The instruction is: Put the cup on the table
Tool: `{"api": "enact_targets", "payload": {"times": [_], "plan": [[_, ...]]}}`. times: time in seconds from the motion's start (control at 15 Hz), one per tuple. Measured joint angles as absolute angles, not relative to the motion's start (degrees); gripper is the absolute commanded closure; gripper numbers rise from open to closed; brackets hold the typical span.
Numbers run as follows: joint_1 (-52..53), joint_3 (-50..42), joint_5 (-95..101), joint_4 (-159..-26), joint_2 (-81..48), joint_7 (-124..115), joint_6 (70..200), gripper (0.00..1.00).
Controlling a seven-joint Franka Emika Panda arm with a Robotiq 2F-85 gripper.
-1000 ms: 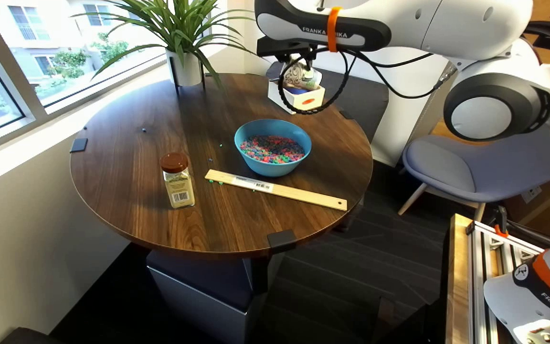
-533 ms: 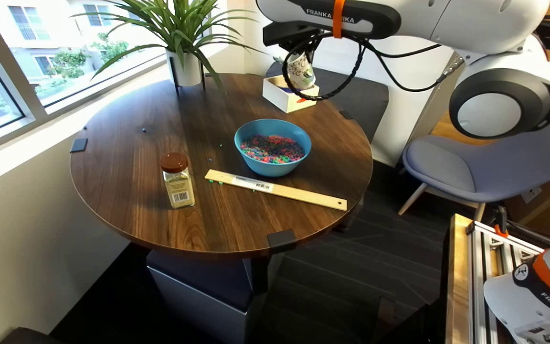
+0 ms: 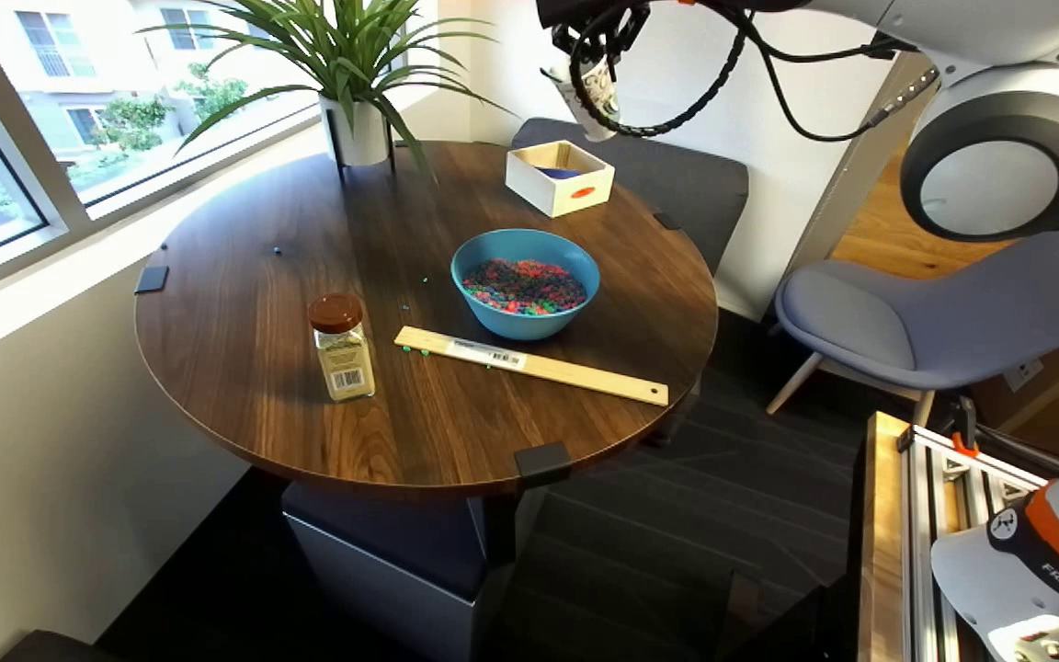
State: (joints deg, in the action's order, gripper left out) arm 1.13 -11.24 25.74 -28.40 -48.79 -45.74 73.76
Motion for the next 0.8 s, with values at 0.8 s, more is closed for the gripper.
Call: {"api": "enact_targets", "payload": {"times": [0.8], "plan": [[-2.6, 1.7, 7.6, -28.8, -42.7, -35.0, 75.5, 1.0]]}}
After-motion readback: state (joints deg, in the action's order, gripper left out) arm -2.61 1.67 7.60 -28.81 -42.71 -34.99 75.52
